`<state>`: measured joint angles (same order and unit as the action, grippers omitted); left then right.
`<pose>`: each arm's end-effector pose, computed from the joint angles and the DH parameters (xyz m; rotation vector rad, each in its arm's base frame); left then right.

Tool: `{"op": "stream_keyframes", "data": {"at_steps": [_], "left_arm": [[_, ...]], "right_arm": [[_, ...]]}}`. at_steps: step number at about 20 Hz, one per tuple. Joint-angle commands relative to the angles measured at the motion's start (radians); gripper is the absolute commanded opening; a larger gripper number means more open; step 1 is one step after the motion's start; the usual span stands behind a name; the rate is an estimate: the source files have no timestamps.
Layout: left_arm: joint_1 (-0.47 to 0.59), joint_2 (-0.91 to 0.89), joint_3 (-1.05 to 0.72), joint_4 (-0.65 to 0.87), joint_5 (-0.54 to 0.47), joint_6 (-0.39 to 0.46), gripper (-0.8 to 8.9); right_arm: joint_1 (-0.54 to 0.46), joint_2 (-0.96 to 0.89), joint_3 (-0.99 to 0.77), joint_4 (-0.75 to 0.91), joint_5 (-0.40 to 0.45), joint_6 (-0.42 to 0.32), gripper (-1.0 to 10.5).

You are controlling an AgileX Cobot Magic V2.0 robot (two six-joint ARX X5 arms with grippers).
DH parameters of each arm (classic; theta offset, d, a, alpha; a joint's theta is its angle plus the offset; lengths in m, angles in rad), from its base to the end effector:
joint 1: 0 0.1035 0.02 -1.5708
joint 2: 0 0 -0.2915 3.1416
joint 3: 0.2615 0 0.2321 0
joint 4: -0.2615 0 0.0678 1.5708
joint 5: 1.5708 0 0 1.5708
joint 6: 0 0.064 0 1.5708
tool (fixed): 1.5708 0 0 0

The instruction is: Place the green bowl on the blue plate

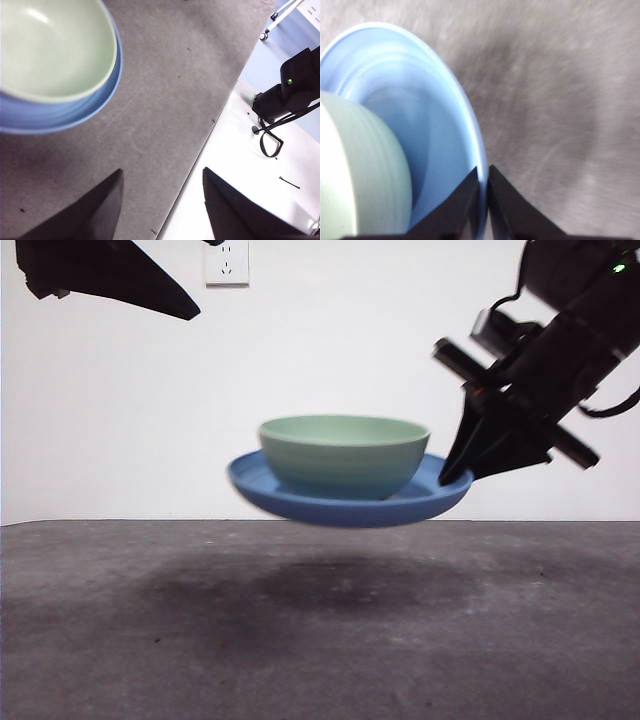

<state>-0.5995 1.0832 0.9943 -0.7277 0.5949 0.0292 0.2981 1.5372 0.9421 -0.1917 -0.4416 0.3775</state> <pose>0.1406 -0.1395 0.3128 0.0261 0.8483 -1.1366 0.2962 0.1196 0.2299 0.3985 0.9261 0.5414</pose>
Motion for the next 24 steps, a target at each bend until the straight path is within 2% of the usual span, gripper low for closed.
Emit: {"op": "stream_keyframes", "data": {"at_steps": [1,9,16,19,24], "left_arm": [[-0.004,0.007,0.01,0.01,0.005,0.013,2.52],[-0.004,0.007,0.01,0.01,0.005,0.013,2.52],[-0.004,0.007,0.01,0.01,0.005,0.013,2.52],[-0.004,0.007,0.01,0.01,0.005,0.013,2.52],[-0.004,0.007,0.01,0.01,0.005,0.013,2.52]], "right_arm": [[0.03,0.056,0.019,0.036,0.006,0.045,0.1],[0.064,0.21,0.019,0.095,0.025,0.078,0.1],[0.066,0.234,0.019,0.089,0.024,0.077,0.1],[0.066,0.233,0.019,0.086,0.024,0.084,2.0],[0.066,0.19,0.019,0.068,0.061,0.082,2.2]]}}
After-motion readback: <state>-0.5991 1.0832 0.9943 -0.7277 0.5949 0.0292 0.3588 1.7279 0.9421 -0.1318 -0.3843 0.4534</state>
